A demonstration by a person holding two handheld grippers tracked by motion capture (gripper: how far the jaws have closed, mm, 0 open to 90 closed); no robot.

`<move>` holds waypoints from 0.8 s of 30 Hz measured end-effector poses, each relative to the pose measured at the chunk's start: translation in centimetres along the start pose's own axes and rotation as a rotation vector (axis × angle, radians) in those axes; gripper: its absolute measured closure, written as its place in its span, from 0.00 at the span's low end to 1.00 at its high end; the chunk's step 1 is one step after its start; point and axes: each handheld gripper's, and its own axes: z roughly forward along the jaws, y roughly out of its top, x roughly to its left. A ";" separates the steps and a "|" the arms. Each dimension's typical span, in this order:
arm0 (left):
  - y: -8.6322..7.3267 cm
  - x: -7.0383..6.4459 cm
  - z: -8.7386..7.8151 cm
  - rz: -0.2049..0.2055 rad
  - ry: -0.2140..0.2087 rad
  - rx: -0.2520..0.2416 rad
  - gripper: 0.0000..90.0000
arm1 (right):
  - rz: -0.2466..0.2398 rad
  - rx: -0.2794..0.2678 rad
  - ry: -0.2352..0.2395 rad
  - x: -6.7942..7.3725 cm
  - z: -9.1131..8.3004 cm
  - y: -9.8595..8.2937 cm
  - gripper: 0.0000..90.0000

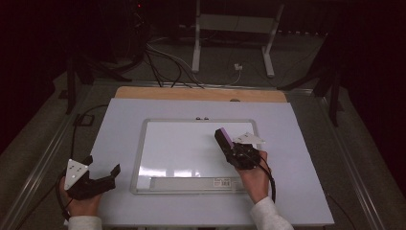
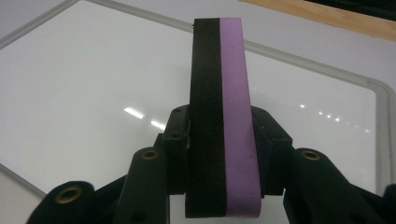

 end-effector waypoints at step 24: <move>0.1 -0.2 0.1 0.009 -0.001 0.003 0.01 | 0.075 -0.001 -0.092 -3.6 -3.8 -3.7 0.71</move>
